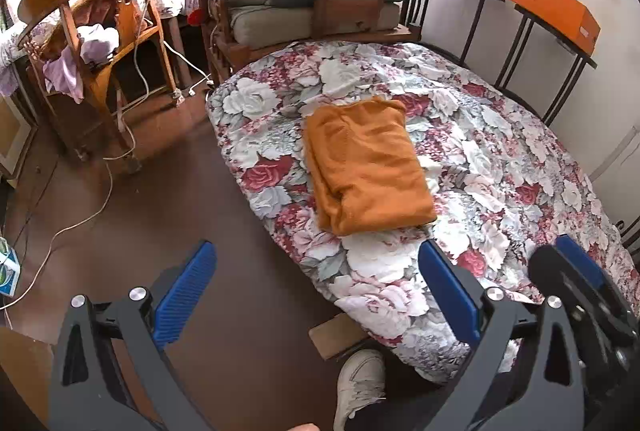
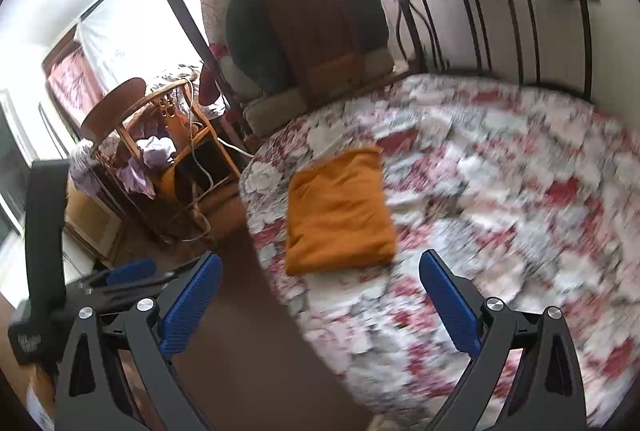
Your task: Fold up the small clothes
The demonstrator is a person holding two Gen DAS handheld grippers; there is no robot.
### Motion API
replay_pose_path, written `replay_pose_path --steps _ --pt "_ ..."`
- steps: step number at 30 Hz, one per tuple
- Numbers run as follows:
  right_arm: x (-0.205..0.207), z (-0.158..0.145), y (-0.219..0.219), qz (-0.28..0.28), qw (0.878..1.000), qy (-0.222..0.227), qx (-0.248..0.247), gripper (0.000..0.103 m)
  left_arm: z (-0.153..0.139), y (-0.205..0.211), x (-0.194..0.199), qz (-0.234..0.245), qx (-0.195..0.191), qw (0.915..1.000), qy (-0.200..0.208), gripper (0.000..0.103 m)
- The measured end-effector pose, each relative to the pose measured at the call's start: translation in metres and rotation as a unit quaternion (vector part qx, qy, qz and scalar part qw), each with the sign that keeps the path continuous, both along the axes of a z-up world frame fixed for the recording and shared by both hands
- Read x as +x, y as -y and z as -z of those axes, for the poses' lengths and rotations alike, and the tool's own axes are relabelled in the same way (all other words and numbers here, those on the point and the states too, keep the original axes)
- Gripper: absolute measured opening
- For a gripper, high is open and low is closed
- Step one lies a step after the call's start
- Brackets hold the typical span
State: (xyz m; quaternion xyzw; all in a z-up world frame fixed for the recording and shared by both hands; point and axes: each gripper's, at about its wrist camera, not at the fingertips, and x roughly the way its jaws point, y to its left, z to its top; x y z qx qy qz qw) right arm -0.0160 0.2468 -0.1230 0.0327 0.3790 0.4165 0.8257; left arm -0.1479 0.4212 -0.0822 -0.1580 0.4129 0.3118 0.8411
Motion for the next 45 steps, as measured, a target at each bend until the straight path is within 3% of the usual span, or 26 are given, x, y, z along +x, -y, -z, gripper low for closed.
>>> replay_pose_path --steps 5,11,15,24,29,45 --pt "0.002 0.006 -0.007 0.000 1.000 -0.017 0.009 0.099 0.004 -0.004 -0.004 -0.013 -0.003 0.9999 -0.008 0.099" --pt "0.002 0.010 -0.016 0.005 1.000 -0.010 -0.019 0.099 0.006 -0.012 0.002 -0.023 0.002 0.9995 -0.021 0.098" --pt "0.000 0.008 -0.014 0.016 1.000 0.000 -0.011 0.099 0.005 -0.014 0.006 -0.024 0.006 0.9994 -0.023 0.099" --pt "0.003 0.011 -0.022 0.014 1.000 -0.021 -0.006 0.099 0.002 -0.025 0.007 -0.044 0.011 0.9983 -0.037 0.098" --pt "-0.001 0.000 -0.022 0.006 0.999 0.018 -0.044 0.099 0.001 -0.016 0.008 -0.033 0.023 0.9982 -0.044 0.099" --pt "-0.005 -0.028 -0.009 -0.014 0.998 0.007 -0.064 0.099 -0.028 0.003 -0.001 -0.021 0.030 0.9989 -0.030 0.099"
